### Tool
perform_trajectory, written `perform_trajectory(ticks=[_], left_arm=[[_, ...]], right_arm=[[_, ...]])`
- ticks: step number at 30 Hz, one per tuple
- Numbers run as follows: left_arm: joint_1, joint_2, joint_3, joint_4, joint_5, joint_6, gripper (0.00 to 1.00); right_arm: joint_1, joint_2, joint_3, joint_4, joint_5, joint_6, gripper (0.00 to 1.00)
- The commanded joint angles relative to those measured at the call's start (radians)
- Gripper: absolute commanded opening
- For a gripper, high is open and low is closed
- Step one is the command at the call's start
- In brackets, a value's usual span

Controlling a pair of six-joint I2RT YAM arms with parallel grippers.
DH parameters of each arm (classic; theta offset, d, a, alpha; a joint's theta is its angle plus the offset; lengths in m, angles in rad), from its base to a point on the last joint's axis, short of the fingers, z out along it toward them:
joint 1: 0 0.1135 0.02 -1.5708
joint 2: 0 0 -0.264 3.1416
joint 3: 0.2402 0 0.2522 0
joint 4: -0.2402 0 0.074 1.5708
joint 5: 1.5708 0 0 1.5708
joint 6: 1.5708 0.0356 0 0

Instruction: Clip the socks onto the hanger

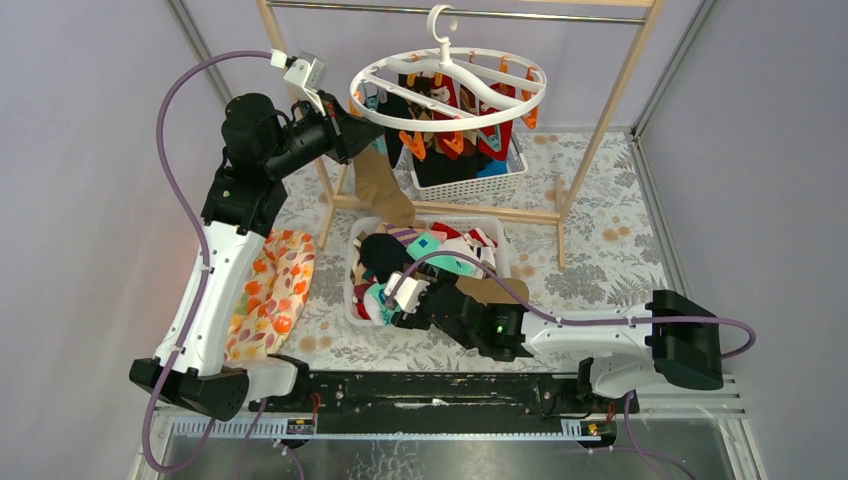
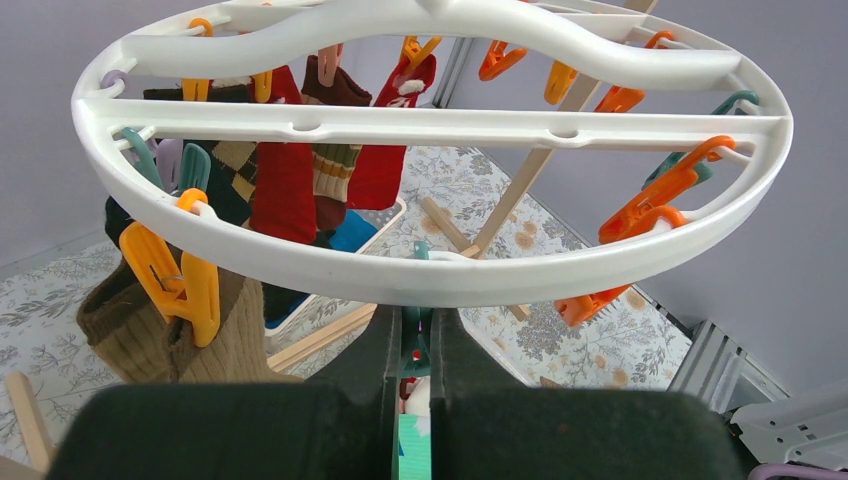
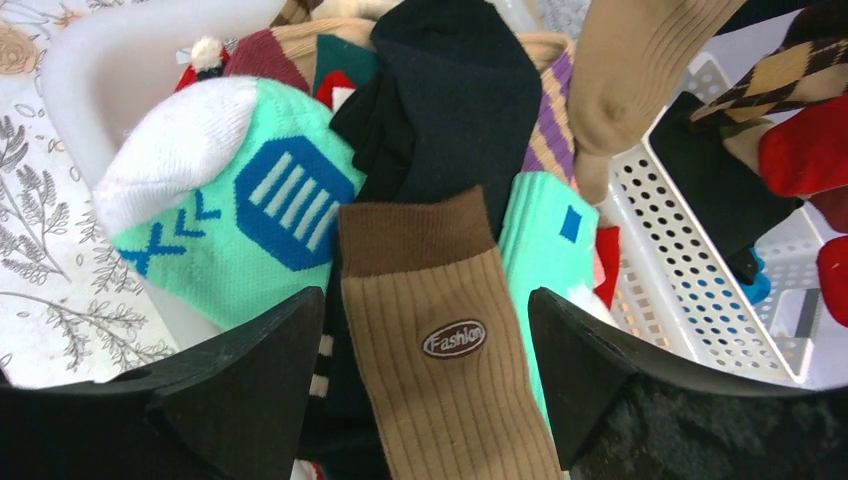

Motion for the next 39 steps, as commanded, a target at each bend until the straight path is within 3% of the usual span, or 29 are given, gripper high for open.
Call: perform_trajectory(ticks=[1,12,15,19,25,29,34,39], left_arm=[[0.007,-0.019,-0.006,0.03,0.023,0.016,0.0],[0.011,-0.018,0.0,0.024,0.023,0.025,0.0],[0.011,-0.018,-0.001,0.023,0.023,0.021,0.0],[0.011,-0.021,0.0,0.022,0.024,0.024,0.0],[0.014,-0.023,0.006,0.015,0.024,0.03,0.0],[0.016,-0.02,0.004,0.011,0.027,0.031,0.0],[0.016,-0.016,0.007,0.014,0.033,0.026,0.0],[0.016,-0.016,0.006,0.015,0.038,0.024,0.0]], right_arm=[[0.0,0.021,0.024,0.109,0.063,-0.051,0.8],[0.001,0.076,0.032,0.142,0.053,-0.059,0.79],[0.0,0.085,0.042,0.156,0.075,-0.063,0.75],[-0.001,0.114,0.059,0.185,0.102,-0.078,0.61],[0.0,0.14,0.086,0.179,0.131,-0.056,0.26],[0.001,0.1,0.081,0.172,0.111,-0.018,0.21],[0.0,0.01,0.069,0.183,0.074,0.051,0.0],[-0.001,-0.093,0.038,0.179,-0.011,0.121,0.0]])
